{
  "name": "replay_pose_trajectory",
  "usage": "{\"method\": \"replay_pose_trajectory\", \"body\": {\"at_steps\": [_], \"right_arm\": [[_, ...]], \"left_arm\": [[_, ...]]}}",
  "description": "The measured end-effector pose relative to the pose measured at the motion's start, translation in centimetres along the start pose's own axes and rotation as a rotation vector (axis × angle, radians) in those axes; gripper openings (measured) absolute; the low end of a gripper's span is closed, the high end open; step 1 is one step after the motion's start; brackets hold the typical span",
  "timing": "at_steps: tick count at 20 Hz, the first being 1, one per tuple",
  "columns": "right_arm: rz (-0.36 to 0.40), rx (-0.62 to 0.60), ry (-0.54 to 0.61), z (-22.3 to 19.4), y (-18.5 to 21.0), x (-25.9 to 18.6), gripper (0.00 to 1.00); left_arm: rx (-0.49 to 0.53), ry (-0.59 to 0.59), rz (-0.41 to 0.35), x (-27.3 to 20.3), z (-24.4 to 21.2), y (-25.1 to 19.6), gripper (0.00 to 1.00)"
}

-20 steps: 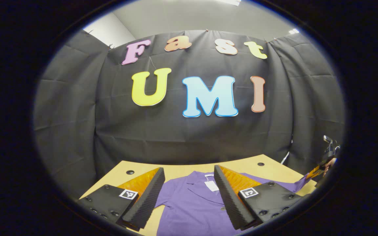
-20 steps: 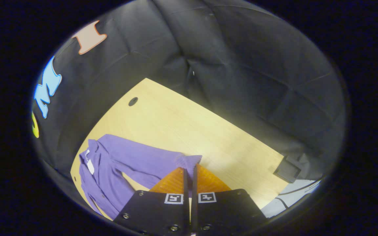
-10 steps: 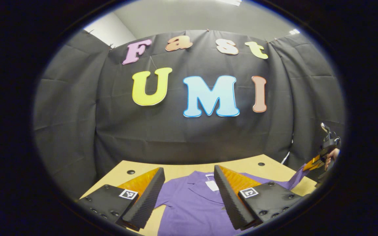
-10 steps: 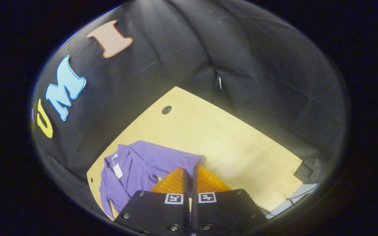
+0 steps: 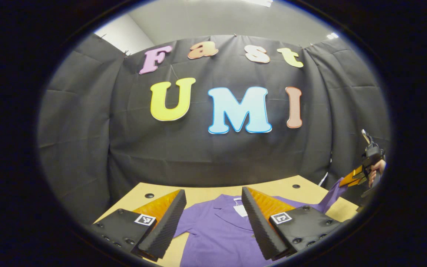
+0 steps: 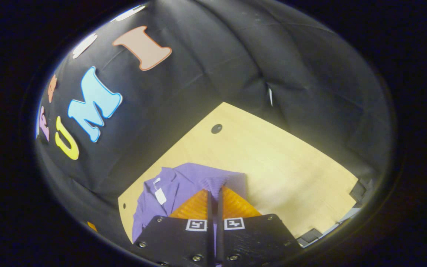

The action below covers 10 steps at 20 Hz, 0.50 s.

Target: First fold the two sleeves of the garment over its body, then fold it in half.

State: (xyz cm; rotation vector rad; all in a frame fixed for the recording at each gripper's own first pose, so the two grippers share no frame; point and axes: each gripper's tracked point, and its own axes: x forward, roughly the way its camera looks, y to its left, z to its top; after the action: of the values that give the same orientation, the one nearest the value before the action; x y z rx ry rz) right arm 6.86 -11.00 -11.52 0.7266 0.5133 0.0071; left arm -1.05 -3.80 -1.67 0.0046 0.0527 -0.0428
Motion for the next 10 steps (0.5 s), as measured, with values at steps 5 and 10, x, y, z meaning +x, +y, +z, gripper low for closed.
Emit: {"method": "replay_pose_trajectory", "body": {"at_steps": [5, 10], "right_arm": [[0.106, -0.089, -0.008, -0.1, 5.0, -0.6, 0.02], [0.185, -0.201, 0.029, -2.3, 9.8, -0.1, 0.02]], "left_arm": [[-0.006, 0.000, 0.000, 0.1, -0.1, 0.0, 0.96], [-0.022, 0.004, 0.016, 0.0, -0.3, 0.5, 0.96]]}}
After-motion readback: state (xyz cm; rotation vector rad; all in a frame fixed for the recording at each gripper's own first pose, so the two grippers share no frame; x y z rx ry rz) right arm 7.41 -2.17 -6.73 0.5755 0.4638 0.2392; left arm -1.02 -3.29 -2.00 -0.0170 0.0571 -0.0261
